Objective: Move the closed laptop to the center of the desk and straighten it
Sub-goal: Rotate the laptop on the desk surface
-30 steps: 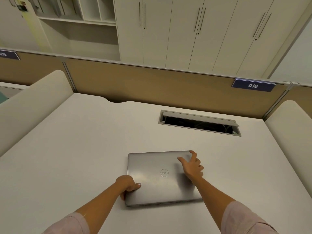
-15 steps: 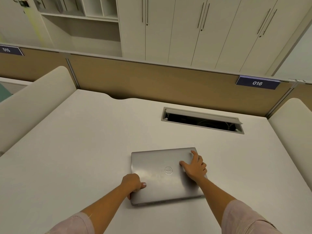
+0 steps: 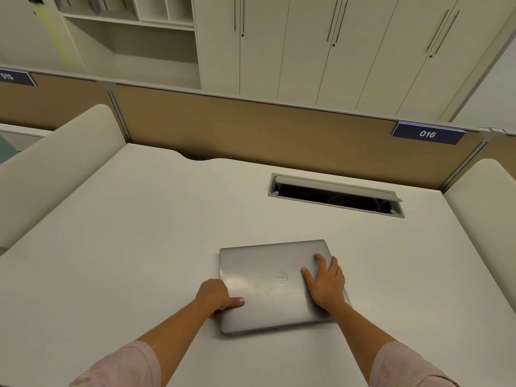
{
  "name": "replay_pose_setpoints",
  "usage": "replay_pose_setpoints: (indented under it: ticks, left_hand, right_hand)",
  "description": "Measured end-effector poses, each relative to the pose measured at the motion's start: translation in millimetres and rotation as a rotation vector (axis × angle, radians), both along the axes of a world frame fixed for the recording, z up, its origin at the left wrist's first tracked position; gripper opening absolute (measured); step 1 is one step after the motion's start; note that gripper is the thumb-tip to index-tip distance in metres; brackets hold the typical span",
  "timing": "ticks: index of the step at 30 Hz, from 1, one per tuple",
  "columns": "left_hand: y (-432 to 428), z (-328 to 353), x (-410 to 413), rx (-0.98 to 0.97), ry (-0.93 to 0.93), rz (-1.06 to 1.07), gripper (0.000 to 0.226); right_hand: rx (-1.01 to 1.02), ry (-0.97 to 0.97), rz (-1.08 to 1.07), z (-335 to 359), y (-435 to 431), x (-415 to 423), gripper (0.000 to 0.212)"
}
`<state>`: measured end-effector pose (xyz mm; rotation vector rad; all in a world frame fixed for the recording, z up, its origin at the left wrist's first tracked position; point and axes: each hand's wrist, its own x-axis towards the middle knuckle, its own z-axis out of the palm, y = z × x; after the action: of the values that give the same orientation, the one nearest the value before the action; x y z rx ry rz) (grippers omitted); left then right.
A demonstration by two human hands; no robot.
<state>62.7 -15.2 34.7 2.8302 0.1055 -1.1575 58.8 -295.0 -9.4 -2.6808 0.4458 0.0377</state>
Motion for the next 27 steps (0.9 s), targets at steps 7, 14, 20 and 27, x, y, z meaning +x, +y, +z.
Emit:
replay_pose_setpoints:
  ticks: [7,14,20,27]
  left_hand:
    - [8,1,-1,-0.031,-0.055,-0.068,0.070]
    - [19,-5,11,-0.120,-0.242,0.192,0.073]
    - [18,-16,30,-0.285,-0.596,0.206,0.061]
    - [3,-19,58,-0.346,-0.503,-0.064,0.072]
  right_hand:
    - [-0.053,-0.010,0.023,-2,-1,-12,0.060]
    - [0.052,-0.287,0.252,11,-2,-39,0.047]
    - [0.077,-0.346,0.526,12,14,-67,0.035]
    - [0.193,-0.431,0.212,17,14,-82,0.018]
